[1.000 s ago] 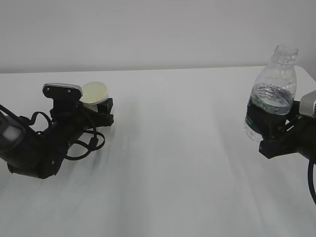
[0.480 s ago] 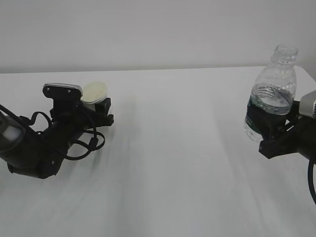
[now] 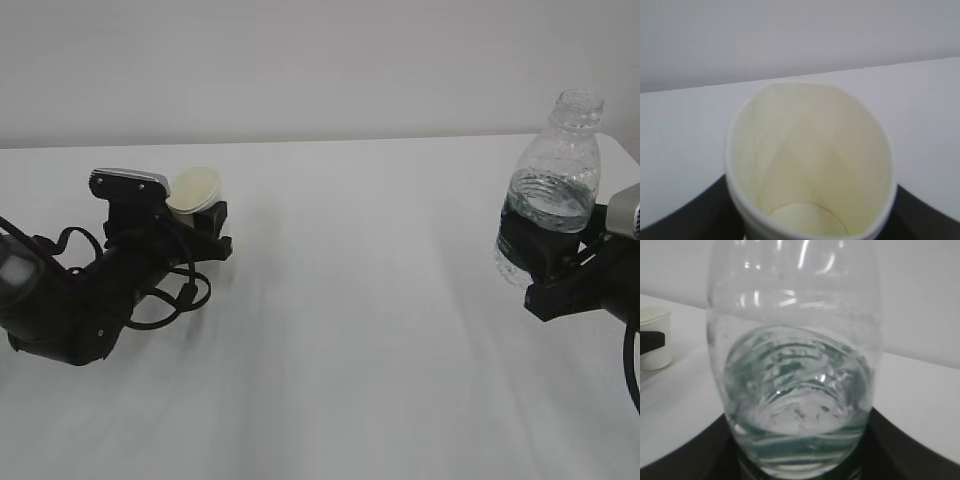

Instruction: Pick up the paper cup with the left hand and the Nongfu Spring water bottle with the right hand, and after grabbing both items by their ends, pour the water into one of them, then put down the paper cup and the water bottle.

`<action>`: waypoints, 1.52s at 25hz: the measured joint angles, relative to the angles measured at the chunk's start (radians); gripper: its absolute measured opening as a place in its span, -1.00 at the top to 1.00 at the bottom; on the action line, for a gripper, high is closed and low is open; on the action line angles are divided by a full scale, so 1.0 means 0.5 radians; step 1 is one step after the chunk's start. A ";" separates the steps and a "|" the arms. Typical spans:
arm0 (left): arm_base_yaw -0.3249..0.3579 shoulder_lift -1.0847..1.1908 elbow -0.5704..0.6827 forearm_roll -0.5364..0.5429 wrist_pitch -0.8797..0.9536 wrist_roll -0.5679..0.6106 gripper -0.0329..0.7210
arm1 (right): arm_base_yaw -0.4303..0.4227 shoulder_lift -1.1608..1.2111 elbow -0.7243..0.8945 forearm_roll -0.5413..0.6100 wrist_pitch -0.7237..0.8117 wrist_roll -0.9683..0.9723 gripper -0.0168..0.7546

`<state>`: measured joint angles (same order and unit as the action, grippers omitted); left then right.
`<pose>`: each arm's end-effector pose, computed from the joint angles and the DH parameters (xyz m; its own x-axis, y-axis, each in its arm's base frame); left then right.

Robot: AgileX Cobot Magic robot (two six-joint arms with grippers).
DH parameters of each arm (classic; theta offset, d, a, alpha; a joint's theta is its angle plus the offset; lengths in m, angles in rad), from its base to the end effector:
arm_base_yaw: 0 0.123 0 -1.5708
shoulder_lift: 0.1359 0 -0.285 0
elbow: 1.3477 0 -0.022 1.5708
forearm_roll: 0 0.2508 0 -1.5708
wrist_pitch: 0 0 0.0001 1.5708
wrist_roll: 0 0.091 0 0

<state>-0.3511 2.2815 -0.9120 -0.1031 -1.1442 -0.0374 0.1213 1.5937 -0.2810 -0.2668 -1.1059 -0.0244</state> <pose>0.3744 -0.1281 0.0649 -0.1512 -0.0296 -0.9881 0.2440 0.9675 -0.0663 0.2339 0.0501 0.1639 -0.0804 -0.1526 -0.9850 -0.3651 0.9241 -0.1133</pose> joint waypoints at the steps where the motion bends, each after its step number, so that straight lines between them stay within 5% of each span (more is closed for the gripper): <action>1: 0.000 -0.024 0.027 0.031 0.000 0.000 -0.27 | 0.000 0.000 0.000 0.000 0.000 0.000 -0.15; 12: 0.000 -0.434 0.411 0.596 0.000 -0.023 -0.27 | 0.000 0.000 0.000 0.000 0.000 0.000 -0.15; 38: -0.004 -0.648 0.466 2.223 0.000 -0.975 -0.27 | 0.000 -0.009 0.045 0.000 -0.004 0.049 -0.15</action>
<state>-0.3528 1.9576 -0.6788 1.0083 -1.1442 -0.5249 0.1213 1.5891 -0.2583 -0.2668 -1.1076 0.0000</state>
